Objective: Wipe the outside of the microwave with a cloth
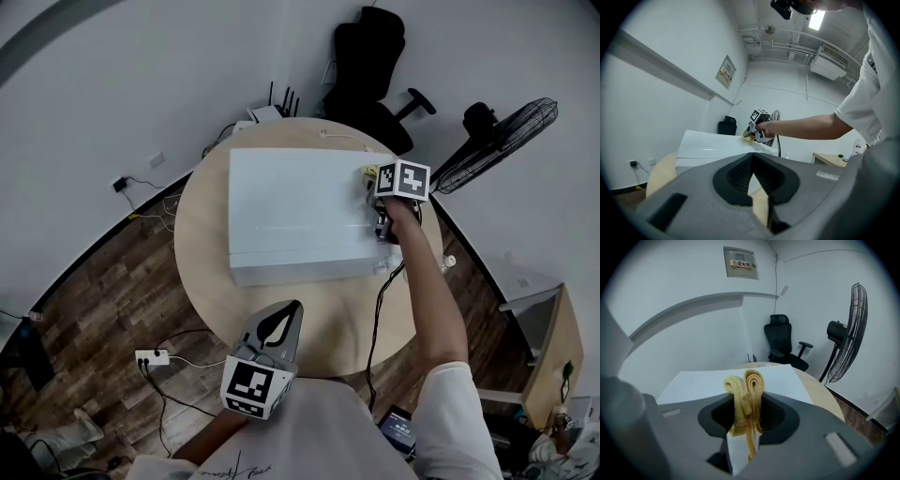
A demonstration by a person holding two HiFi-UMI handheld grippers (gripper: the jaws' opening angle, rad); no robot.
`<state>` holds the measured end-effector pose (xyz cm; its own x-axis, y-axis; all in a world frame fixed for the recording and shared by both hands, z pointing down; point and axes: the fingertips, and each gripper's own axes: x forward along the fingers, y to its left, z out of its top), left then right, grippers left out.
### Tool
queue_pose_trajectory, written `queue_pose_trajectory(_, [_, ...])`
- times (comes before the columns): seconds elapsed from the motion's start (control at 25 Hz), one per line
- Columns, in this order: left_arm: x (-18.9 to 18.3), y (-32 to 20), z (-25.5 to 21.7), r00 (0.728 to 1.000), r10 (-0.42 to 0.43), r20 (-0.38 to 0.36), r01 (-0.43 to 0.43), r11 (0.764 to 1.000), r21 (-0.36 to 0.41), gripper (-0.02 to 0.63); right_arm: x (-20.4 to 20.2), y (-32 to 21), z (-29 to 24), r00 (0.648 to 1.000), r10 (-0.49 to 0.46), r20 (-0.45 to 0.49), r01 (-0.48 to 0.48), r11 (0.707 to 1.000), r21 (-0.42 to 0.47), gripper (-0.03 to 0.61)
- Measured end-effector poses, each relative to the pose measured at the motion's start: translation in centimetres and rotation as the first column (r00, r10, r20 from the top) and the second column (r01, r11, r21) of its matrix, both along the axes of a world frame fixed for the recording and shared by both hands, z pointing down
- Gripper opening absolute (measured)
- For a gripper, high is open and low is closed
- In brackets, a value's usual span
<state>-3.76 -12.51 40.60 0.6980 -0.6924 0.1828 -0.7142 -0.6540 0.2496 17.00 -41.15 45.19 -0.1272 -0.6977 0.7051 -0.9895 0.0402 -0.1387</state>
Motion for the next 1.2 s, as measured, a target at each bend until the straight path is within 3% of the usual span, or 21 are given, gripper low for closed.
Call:
queue_pose_trajectory(0.76, [-3.4,2.1,0.7,1.000,-0.024,-0.007,0.024,1.000,-0.010,-0.012,-9.9,1.2,0.2,0.997,-0.082,0.002,0.082,0.997,0.008,0.126])
queue_pose_trajectory(0.92, [-3.8,2.5,0.4,1.000,-0.029,-0.005,0.029,1.000,0.006,-0.012,-13.3,1.5,-0.1,0.992,-0.121,0.042,0.121,0.993,0.016,0.126])
queue_pose_trajectory(1.2, [-5.2,3.5,0.6,0.997,-0.071,-0.006,0.071,0.997,0.002,-0.012,-19.8,2.0,-0.1,0.977,-0.211,0.037,0.210,0.977,0.027,0.125])
